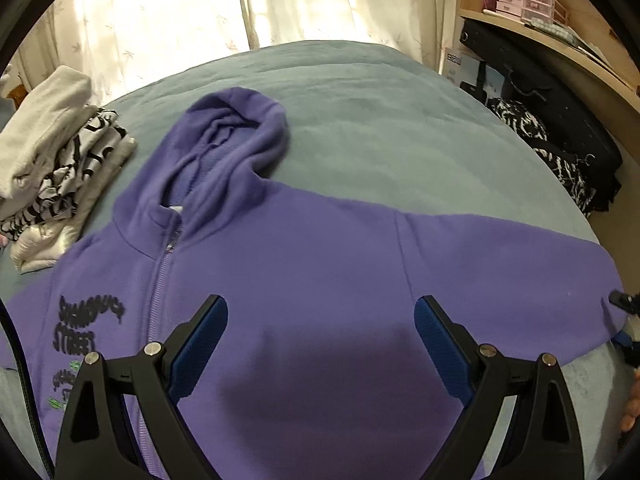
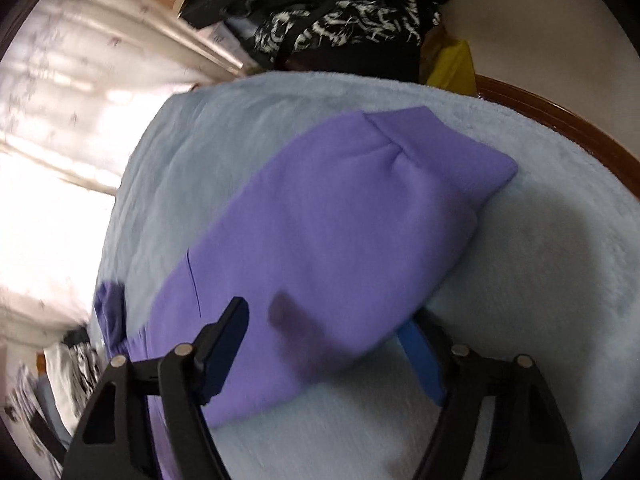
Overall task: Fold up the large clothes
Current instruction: 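Grasp the purple hoodie sleeve cuff with the right gripper, then fold the held sleeve across the hoodie front with the right gripper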
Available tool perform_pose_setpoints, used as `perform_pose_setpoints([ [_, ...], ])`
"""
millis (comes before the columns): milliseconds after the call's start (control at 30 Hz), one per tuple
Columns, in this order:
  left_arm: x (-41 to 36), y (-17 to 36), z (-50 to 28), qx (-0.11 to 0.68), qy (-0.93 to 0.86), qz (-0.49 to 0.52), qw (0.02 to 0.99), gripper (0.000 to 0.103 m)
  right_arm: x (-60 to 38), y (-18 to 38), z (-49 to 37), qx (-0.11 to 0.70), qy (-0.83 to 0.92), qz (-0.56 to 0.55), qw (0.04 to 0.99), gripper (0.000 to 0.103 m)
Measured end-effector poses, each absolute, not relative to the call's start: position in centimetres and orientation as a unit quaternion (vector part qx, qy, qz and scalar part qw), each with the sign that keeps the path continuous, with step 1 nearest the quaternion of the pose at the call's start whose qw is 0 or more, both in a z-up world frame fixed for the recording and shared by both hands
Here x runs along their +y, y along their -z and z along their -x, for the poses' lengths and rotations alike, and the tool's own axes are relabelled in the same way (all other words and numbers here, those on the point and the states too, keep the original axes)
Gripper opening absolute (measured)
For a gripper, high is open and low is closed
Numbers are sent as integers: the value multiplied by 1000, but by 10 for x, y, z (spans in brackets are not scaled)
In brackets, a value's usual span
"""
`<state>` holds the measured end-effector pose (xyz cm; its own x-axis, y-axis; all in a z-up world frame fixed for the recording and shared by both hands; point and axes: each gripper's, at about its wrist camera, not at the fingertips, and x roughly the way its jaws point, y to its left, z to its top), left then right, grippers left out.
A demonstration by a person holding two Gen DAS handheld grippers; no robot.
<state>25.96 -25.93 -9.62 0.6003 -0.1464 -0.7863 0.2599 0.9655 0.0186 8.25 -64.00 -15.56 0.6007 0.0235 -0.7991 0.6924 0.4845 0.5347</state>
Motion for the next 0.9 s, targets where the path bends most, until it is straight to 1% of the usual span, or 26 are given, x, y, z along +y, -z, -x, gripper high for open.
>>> perform_pose_setpoints([
  [33,-261,98,-260,432,117,-68,892,93,-641,156,-85,386,222,-460,768,63],
  [67,-262,98,-258,431,118,-70,892,93,-641,156,-87,385,231,-456,768,50],
  [100,-263,98,-255,429,122,-70,892,93,-642,156,-88,387,239,-452,767,36],
  [133,-262,96,-255,427,126,-68,893,93,-642,156,-90,389,249,-448,766,29],
  [167,-261,94,-253,426,130,-67,893,93,-644,155,-89,385,249,-449,766,19],
  [200,-261,93,-252,424,133,-65,893,93,-645,155,-87,378,247,-454,769,15],
  [267,-258,89,-248,423,134,-63,894,93,-644,148,-84,358,244,-453,779,12],
  [367,-250,82,-242,422,133,-60,895,93,-628,121,-85,335,249,-414,809,10],
  [467,-238,75,-233,417,130,-56,898,93,-597,79,-90,308,227,-365,849,10],
  [600,-214,67,-220,412,122,-46,902,93,-528,16,-106,275,139,-292,905,10],
  [700,-189,62,-211,411,106,-41,905,93,-459,-10,-126,284,61,-228,930,10],
  [800,-159,63,-206,421,81,-40,902,93,-386,-5,-148,317,-6,-163,934,10],
  [900,-119,79,-210,470,61,-7,880,93,-321,29,-168,368,-43,-99,924,11],
])
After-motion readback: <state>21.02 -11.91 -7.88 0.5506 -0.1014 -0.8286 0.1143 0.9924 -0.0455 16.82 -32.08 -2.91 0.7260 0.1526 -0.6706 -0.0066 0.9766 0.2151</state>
